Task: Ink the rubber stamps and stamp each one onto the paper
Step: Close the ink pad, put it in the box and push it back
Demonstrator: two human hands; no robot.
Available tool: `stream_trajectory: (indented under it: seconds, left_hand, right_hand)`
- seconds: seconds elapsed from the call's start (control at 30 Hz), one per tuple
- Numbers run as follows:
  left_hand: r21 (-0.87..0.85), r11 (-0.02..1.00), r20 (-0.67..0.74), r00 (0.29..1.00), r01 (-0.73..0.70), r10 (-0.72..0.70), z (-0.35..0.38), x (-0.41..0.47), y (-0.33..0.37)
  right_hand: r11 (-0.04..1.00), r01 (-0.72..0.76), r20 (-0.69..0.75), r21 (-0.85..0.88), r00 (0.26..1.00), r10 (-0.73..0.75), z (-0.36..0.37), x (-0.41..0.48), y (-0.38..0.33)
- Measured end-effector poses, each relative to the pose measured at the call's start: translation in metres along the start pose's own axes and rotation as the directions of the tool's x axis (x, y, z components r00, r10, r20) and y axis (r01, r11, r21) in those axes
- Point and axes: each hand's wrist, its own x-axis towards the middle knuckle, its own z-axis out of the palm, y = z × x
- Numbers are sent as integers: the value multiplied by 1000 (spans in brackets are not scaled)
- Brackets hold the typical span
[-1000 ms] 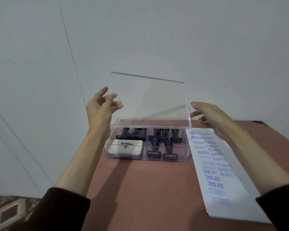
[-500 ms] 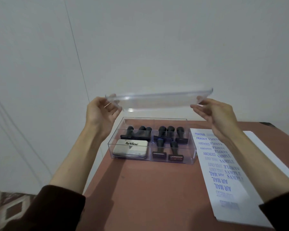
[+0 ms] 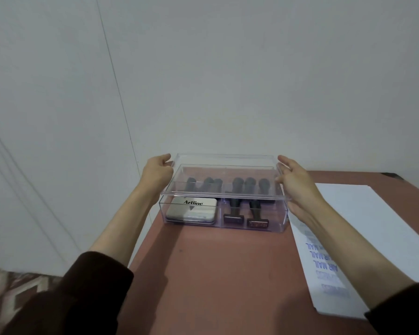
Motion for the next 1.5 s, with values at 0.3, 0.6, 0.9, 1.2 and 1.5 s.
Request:
stream_trajectory:
  seconds: [0.3,0.6,0.9,1.2,1.5]
  left_hand:
    - [18,999,-4,1000,27,-27,5,-3,-19]
    - [-7,999,15,999,52,-52,3,-3,-19]
    - [1,999,22,999,39,-39,1,-3,-24]
    - [-28,998,24,998,60,-59,5,0,-20]
    - [-48,994,61,993,99,-96,6,-4,-19]
  right_hand:
    - [982,-3,18,-188,1000,6,1,-9,6]
    - [970,10,51,-244,999,2,-7,-14,12]
    - [973,21,42,-228,999,-12,-8,-20,6]
    - [978,-11,25,-208,1000,16,-5,-13,6]
    - [970,-71,-30,-232,997,66,-8,-2,16]
